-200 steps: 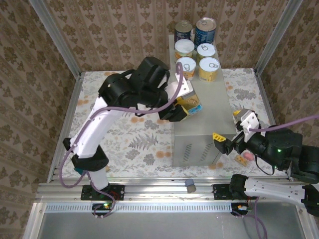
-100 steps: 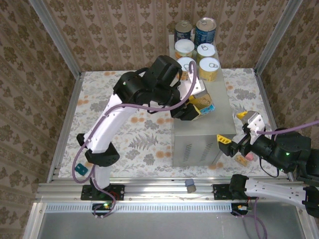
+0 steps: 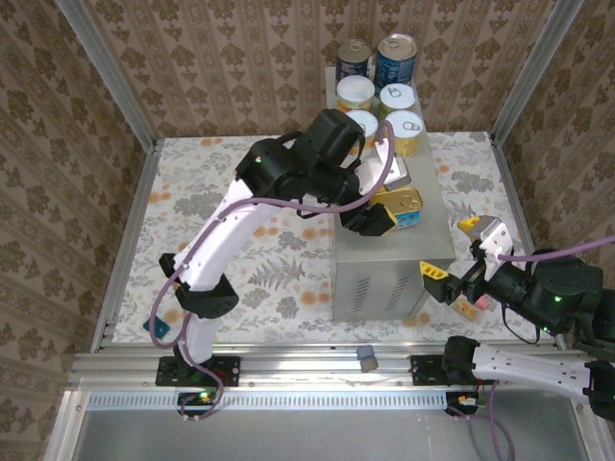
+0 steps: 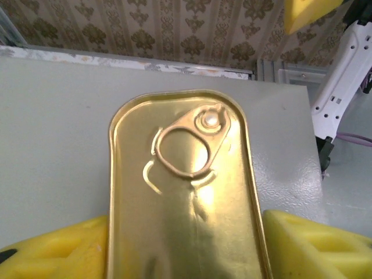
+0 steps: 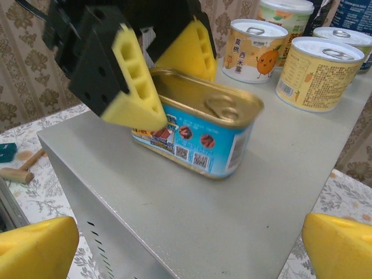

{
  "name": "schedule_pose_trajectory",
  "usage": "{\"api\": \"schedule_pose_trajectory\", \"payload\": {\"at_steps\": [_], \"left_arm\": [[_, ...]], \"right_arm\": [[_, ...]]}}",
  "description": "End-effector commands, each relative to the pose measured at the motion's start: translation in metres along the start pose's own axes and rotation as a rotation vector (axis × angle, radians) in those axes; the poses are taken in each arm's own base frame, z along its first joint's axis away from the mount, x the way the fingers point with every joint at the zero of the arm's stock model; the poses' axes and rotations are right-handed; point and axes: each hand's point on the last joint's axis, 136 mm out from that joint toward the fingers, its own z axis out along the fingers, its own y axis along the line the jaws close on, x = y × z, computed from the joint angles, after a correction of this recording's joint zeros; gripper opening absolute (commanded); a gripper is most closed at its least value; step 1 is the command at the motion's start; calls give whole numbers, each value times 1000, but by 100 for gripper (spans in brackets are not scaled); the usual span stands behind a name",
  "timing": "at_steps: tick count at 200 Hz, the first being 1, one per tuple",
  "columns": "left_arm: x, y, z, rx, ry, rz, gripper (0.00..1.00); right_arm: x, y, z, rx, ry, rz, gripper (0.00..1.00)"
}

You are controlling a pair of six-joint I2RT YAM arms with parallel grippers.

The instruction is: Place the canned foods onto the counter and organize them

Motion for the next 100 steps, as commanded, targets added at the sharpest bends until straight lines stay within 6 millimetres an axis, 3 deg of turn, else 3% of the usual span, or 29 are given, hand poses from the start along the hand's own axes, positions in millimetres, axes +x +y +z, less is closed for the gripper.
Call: {"api": "schedule_pose_trajectory", "payload": {"at_steps": [1,64,100], "left_arm": [[3,-3,3,12,16,21,66],[-11,-4,-7,-1,-44,40,70],[-21,-5,-19,-23,-91,52,86]], "right_arm": [[2,4,1,-23,6,12,100],[5,3,5,-4,9,19,100],[8,-6,14,74,13,42,100]]}}
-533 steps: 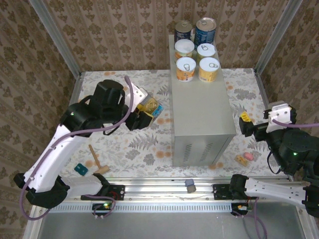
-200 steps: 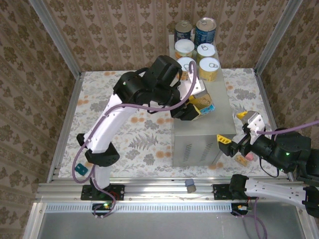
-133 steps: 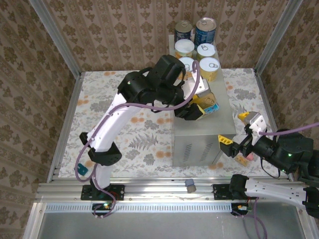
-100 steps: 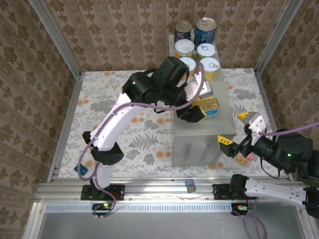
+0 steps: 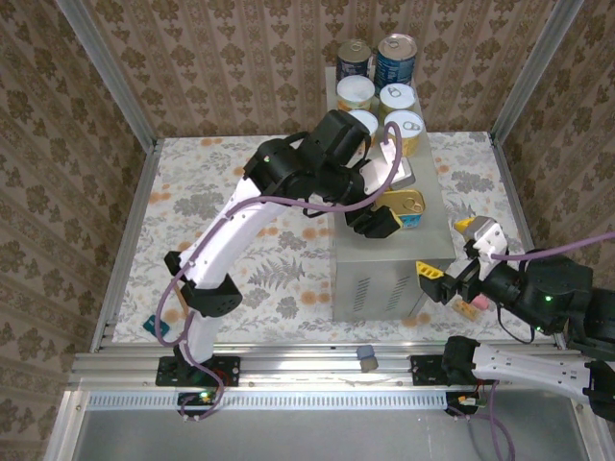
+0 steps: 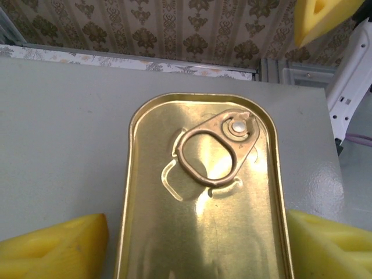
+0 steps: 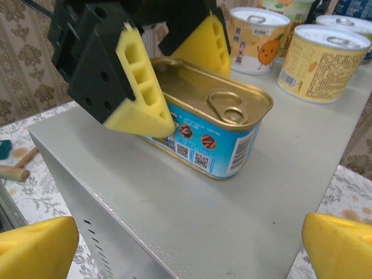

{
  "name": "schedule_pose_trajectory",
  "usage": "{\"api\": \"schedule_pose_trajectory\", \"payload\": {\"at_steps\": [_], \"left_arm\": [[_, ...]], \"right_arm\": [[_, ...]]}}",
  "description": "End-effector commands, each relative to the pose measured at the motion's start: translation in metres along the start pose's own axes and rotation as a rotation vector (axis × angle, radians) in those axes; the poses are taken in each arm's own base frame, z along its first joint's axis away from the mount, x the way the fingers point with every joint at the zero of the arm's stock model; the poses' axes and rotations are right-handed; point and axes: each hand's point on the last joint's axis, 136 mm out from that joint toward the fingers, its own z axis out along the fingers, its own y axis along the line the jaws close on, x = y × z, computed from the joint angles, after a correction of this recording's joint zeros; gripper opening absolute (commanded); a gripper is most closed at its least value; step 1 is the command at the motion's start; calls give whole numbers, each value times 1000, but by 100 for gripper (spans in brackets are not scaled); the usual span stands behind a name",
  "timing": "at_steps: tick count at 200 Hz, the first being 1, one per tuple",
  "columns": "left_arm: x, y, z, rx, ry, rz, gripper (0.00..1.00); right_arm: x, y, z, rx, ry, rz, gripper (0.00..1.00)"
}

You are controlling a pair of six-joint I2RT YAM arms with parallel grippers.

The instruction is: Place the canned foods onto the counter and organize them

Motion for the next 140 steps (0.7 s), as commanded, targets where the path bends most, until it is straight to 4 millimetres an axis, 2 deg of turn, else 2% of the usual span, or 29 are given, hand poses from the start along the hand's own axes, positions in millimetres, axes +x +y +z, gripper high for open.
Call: {"api": "schedule_pose_trajectory", "payload": {"at_steps": [1,29,62,102,140], "left_arm": [[-19,-9,-26,-20,-81,45,86],[-21,-7,-41,-73,-110,52,100],[-16,-4,-66,-172,-157,51,100],[7,2,-94,-297,-195,28,100],[34,11,-108,-367,-189,-28,100]], "right_arm": [[-1,-7,6,59,-10,35,100],[0,-7,11,76,-5,48,100],[-2,-7,17,94,1,49,100],[-12,-11,21,138,-17,49,100],[-18,-20,26,206,-27,67,100]]}}
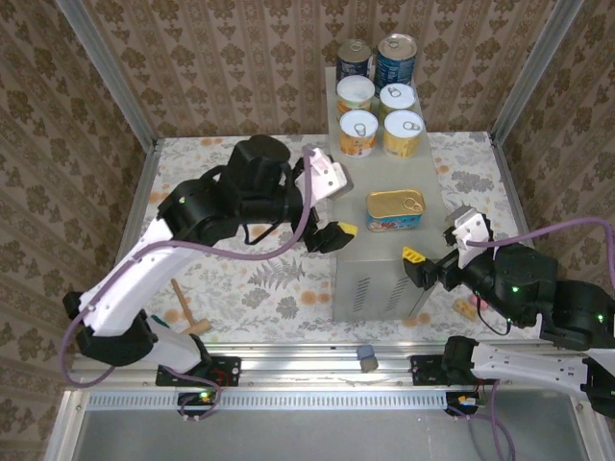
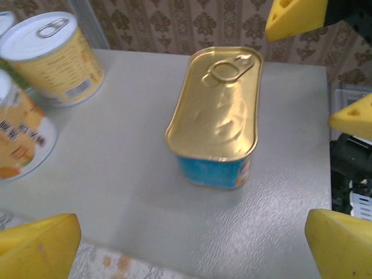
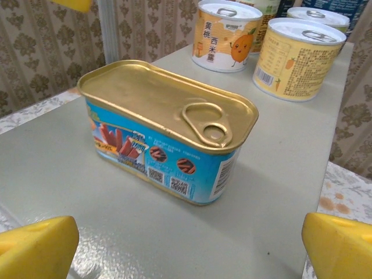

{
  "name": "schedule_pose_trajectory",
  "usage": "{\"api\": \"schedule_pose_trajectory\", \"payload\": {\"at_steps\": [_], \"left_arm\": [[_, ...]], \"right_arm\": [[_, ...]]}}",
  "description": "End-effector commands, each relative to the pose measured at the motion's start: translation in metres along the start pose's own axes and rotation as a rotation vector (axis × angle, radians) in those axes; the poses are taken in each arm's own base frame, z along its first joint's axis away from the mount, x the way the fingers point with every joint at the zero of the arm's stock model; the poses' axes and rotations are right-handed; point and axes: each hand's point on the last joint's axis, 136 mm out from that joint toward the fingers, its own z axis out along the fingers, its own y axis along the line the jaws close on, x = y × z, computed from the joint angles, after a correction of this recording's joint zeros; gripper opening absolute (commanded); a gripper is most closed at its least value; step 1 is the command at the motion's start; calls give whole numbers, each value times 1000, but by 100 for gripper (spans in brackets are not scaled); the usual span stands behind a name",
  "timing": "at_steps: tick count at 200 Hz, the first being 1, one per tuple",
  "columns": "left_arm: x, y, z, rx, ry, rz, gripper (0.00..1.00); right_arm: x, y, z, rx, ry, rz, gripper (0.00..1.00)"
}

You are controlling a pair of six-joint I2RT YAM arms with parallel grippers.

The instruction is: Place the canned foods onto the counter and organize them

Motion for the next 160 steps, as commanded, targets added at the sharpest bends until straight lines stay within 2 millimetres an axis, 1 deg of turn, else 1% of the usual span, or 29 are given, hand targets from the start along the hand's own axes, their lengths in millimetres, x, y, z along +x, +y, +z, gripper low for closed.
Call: {"api": "schedule_pose_trajectory", "payload": {"at_steps": [1,28,54,77,103,133,160], "left_arm": [[0,18,-6,-88,-37,-45,100],[12,27,-9,-111,-37,-91,100],[19,31,-1,-113,-30,-118,100],[18,32,7,-105,-27,-130,100],[21,34,15,-106,-17,-142,100],[21,33,25,-86,-18,-167,100],[22,33,32,-72,-16,-187,100]], "right_arm": [[-15,-11,0,71,-45,55,100],[-16,-11,4,89,-40,52,99],[-17,-14,5,116,-43,60,97],[-18,-20,5,150,-45,85,90],[-17,-19,9,160,-37,97,84],[-16,-19,12,170,-32,101,80],[-15,-22,11,183,-35,106,79]]}}
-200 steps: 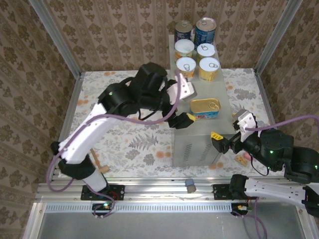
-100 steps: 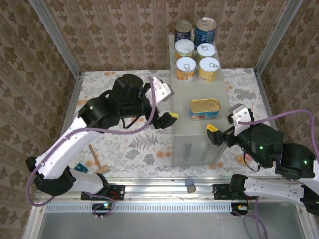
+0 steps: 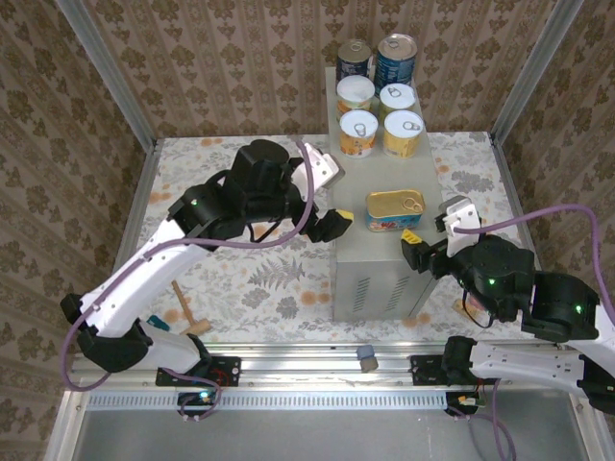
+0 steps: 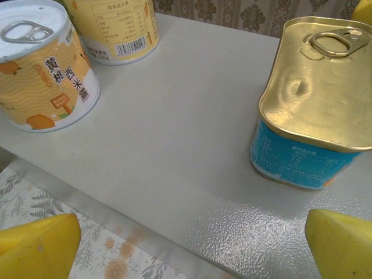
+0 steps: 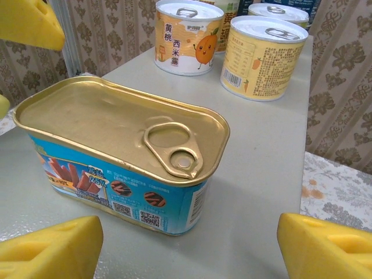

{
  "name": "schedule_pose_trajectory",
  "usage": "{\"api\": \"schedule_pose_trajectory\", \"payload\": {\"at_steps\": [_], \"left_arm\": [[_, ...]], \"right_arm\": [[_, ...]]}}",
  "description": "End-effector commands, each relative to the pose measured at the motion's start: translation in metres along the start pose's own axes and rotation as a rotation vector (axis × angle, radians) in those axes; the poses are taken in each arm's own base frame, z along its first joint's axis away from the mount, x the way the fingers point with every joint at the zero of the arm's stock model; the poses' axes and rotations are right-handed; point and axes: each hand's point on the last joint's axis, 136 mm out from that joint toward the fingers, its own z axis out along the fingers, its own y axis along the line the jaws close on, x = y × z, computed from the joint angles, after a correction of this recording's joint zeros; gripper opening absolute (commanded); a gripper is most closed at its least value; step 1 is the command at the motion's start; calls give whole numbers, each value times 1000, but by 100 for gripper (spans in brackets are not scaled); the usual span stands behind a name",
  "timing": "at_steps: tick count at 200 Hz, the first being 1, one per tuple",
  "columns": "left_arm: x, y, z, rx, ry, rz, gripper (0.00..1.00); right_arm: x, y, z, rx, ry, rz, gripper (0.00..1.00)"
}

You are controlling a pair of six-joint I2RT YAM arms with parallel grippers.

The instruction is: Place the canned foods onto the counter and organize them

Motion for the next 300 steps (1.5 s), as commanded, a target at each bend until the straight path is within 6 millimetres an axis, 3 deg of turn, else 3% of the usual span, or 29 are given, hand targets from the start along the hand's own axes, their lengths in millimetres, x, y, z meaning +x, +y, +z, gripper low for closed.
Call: {"api": "schedule_pose_trajectory", "payload": {"at_steps": [1,159,300], "left_arm": [[-4,-1,7,21,-19,-42,100],[-14,15,47,-74,-14,-59,100],[-22,39,84,-136,-8,-65,100]], "right_arm": [[-13,-12,-4,45,-47,65,79],[5,-7,23,10,20,128,76],[17,-35,59,71,69,193,77]]}}
